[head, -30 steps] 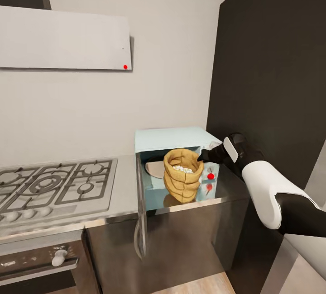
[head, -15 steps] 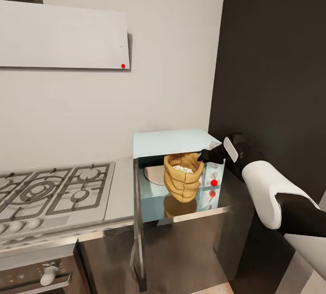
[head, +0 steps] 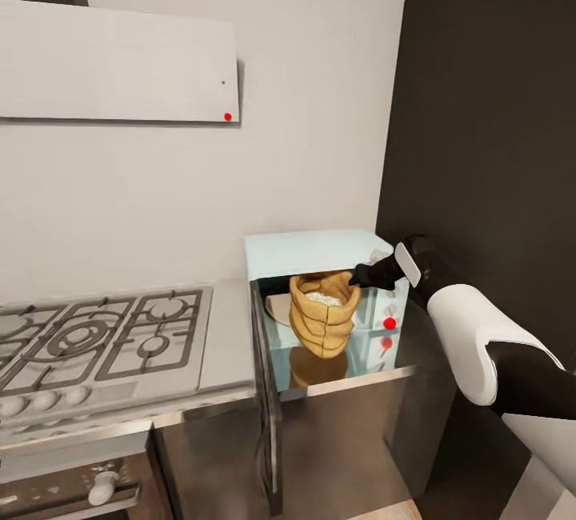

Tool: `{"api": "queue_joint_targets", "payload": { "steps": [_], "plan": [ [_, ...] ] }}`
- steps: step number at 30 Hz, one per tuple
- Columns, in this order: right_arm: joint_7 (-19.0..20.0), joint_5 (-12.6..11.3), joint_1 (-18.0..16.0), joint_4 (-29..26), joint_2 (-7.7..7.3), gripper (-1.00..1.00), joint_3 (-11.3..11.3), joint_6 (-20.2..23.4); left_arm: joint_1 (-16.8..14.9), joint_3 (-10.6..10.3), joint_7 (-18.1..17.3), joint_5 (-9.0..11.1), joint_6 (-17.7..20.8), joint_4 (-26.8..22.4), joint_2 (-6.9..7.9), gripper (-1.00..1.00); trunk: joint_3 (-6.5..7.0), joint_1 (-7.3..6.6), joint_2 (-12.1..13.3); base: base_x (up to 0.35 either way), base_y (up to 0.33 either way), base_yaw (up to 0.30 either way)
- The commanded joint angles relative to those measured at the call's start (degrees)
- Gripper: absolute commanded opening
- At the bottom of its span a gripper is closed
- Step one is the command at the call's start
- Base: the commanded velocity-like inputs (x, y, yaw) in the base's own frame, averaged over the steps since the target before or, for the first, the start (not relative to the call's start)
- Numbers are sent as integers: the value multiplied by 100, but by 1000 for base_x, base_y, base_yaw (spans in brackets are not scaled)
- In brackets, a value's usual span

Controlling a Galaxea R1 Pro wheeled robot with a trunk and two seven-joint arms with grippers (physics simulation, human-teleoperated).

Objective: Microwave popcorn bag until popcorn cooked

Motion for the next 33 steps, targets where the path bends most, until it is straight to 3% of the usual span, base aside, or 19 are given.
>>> {"api": "queue_joint_targets", "payload": {
  "steps": [1,15,27,33],
  "plan": [
    [-29,-51,-4,-4,1,-100,-15,26,-4,-7,2,27,-18,3,-1,100,-8,0,-5,0,30,0],
    [-29,-51,-4,-4,1,-100,-8,26,-4,-2,2,27,-26,4,8,100,-8,0,-5,143,2,0],
    [-47,-6,4,126,31,-100,21,-1,-4,-2,2,35,-23,-13,7,100,-9,0,-5,7,0,0],
    [-60,-274,5,204,-32,-100,77,-125,-4,2,2,35,-22,-14,7,100,-9,0,-5,0,0,0]
  ]
}}
